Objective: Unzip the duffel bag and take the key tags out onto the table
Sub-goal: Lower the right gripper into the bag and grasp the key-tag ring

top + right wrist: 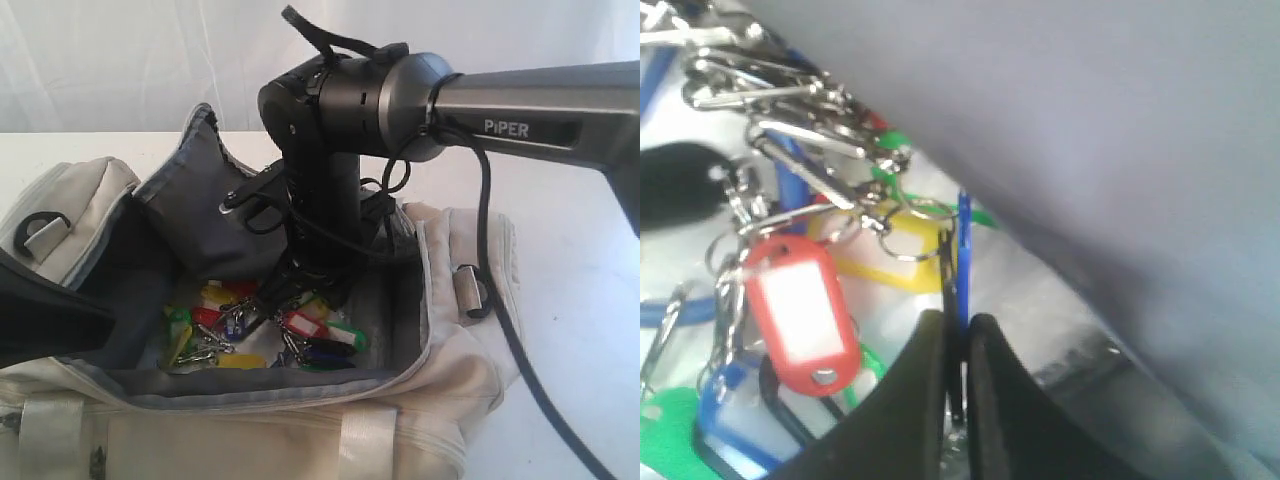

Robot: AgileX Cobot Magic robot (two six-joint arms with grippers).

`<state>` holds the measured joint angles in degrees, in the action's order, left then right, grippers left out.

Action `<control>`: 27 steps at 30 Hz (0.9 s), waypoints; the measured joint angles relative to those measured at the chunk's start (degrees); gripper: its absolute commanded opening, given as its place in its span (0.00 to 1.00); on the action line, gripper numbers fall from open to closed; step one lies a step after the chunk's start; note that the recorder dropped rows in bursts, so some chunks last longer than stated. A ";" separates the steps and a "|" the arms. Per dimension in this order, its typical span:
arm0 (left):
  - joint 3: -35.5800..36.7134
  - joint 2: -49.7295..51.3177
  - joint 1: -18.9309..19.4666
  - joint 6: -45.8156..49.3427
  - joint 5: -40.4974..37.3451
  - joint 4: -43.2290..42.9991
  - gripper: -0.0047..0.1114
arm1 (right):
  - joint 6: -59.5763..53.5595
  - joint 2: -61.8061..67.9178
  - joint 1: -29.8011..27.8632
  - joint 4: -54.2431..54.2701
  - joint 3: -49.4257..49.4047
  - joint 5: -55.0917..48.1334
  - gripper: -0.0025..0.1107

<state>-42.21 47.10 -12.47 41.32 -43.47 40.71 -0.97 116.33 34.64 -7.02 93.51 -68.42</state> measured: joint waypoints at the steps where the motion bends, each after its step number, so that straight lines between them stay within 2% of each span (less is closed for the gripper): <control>1: 0.00 0.00 0.00 0.00 0.00 0.00 0.04 | 0.00 -0.47 -0.16 -0.95 0.00 0.00 0.02; 6: 0.00 0.00 0.00 0.00 0.00 0.00 0.04 | 0.00 -0.78 -0.29 0.06 0.00 0.37 0.05; 7: 0.00 0.00 0.00 0.00 0.00 0.00 0.04 | -0.36 -0.78 -0.29 1.12 0.00 0.67 0.10; 9: 0.00 0.00 0.00 0.00 0.00 0.00 0.04 | -1.40 -0.78 -0.29 3.88 0.00 1.48 0.27; 10: 0.00 0.00 0.00 0.00 0.00 0.00 0.04 | -1.57 -0.78 -0.29 4.83 0.00 1.60 0.39; 13: 0.00 0.00 0.00 0.13 -0.08 0.00 0.04 | -1.77 -0.92 -0.29 7.02 0.00 2.51 0.55; 21: 0.00 0.00 0.00 0.25 -0.24 0.00 0.04 | -9.91 -0.44 -0.29 12.19 0.22 11.64 0.56; 27: 0.00 0.00 0.00 0.25 -0.44 0.00 0.04 | -14.30 2.86 -0.29 12.67 0.55 12.63 0.56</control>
<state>-42.21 47.10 -12.47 41.57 -43.92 40.71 -15.27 119.19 34.34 5.64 94.06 -55.79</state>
